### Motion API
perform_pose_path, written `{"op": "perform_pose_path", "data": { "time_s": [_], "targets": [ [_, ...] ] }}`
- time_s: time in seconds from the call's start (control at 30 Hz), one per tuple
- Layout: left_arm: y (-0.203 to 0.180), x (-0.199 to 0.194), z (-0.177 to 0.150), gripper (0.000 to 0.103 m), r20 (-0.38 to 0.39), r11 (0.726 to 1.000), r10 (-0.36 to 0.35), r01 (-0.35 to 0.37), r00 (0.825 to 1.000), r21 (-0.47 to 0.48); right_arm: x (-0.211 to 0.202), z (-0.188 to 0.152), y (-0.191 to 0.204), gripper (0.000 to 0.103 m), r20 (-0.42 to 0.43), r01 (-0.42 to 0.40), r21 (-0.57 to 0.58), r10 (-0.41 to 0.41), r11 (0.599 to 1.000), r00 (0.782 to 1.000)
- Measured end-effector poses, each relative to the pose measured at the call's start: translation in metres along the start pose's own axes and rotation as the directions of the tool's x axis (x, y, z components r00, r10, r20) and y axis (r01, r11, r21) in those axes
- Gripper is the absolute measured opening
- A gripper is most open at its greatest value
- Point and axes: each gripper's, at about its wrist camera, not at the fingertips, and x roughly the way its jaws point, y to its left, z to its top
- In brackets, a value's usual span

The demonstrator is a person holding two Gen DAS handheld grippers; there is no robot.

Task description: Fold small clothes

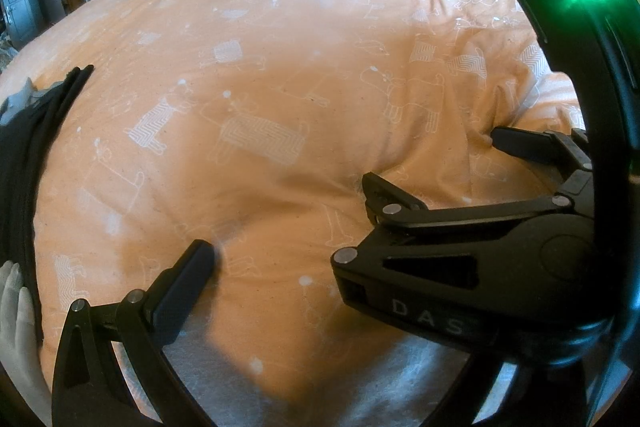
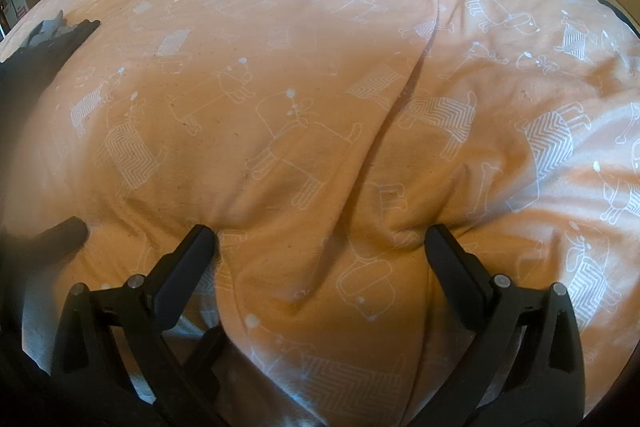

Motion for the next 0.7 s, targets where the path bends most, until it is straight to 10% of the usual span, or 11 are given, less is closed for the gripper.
{"op": "perform_pose_path", "data": {
  "time_s": [0.7],
  "targets": [
    [0.0005, 0.0024, 0.0022, 0.103, 0.002, 1.000, 0.004, -0.004, 1.000, -0.006, 0.0012, 0.0008, 0.0001, 0.103, 0.000, -0.001, -0.004, 0.001, 1.000, 1.000]
  ]
}}
